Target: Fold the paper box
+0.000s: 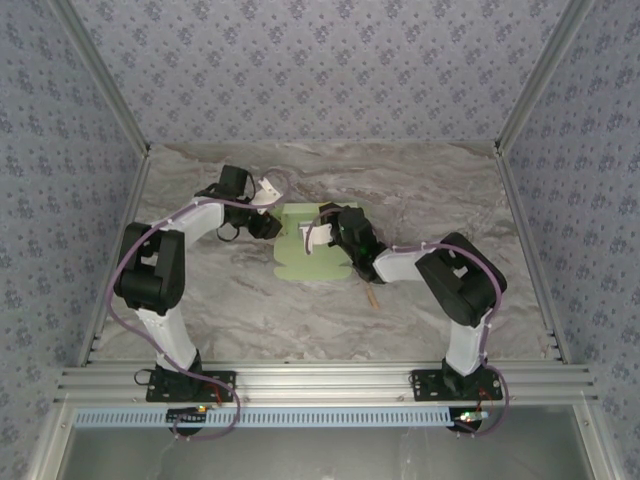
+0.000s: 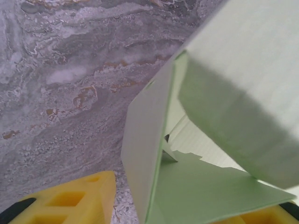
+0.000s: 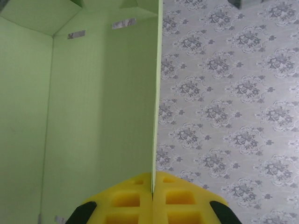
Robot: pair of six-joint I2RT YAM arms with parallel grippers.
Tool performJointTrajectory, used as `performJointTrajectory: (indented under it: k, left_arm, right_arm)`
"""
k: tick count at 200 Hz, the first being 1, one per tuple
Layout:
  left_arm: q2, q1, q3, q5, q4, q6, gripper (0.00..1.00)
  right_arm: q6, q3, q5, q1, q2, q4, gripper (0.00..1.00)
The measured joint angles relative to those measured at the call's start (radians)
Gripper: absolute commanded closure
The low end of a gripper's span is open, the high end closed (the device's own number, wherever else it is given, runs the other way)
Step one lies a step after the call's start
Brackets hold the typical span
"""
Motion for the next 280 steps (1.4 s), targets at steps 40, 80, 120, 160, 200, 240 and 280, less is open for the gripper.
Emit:
performJointTrajectory:
  k: [40, 80, 120, 160, 200, 240, 280]
  left_arm:
    - [0.0, 0.0, 0.003, 0.013, 0.0, 0.044, 0.43]
    - [-0.008, 0.0, 0.003, 0.066, -0.04, 0.134, 0.32]
    - [-0.068, 0.02, 0.003, 0.114, -0.114, 0.233, 0.27]
    - [-0.107, 0.082, 0.003, 0.14, -0.19, 0.351, 0.27]
    - [-0.114, 0.146, 0.007, 0.146, -0.23, 0.467, 0.31]
    - [-0.003, 0.161, 0.118, 0.136, -0.256, 0.551, 0.39]
    - [0.087, 0.129, 0.166, 0.136, -0.262, 0.589, 0.42]
  right_arm:
    - [0.051, 0.032, -0.024, -0.007, -0.017, -0.106, 1.0]
    - [0.075, 0.049, -0.038, -0.016, -0.017, -0.17, 1.0]
    - [0.075, 0.05, -0.051, -0.018, -0.017, -0.183, 1.0]
    - [0.071, 0.05, -0.051, -0.018, -0.017, -0.182, 1.0]
    - [0.064, 0.05, -0.05, -0.018, -0.017, -0.182, 1.0]
    - [0.064, 0.05, -0.05, -0.016, -0.017, -0.182, 1.0]
    - [0.064, 0.05, -0.049, -0.014, -0.017, -0.182, 1.0]
